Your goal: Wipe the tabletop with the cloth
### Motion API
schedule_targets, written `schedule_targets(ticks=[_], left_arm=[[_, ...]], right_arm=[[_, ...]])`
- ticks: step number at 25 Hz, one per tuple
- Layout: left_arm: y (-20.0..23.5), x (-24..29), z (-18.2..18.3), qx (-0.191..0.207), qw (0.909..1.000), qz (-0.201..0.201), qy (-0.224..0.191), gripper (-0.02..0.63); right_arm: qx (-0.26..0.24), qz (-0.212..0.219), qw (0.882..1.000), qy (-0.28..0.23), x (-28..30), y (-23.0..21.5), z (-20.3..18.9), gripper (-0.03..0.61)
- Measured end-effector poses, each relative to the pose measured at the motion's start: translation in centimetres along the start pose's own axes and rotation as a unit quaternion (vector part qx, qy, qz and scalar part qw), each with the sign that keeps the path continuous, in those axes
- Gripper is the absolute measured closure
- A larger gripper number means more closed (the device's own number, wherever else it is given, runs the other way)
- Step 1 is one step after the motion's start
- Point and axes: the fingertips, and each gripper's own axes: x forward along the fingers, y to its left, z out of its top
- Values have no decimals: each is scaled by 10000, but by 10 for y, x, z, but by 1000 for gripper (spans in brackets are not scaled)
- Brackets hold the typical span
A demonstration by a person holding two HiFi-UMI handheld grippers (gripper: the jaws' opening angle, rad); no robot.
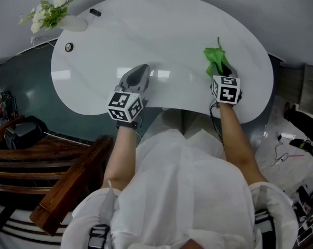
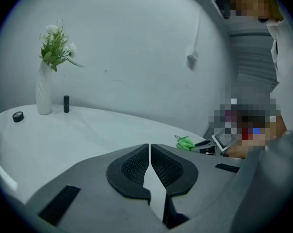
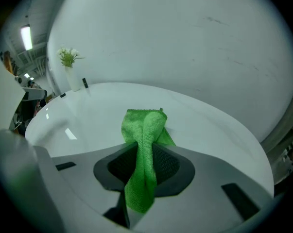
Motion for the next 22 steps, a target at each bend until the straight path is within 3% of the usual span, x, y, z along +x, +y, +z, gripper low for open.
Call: schedule_targets(ticks=[6, 14, 18, 22], left_arm=[[-38, 28, 0, 146, 9990, -403, 98, 586], [-69, 50, -4, 281, 9969, -697, 225, 586], [-71, 50, -10, 289, 9965, -723, 300, 586], [-65, 42, -16, 291, 9964, -715, 353, 586]], right_arm=[[529, -671, 9962, 136, -44, -89, -52, 502], [1120, -1527, 9802, 585, -112, -180, -134, 502], [1253, -1855, 9715, 774, -136, -205, -163, 502], [1278, -2134, 9650, 824, -136, -204, -162, 502]])
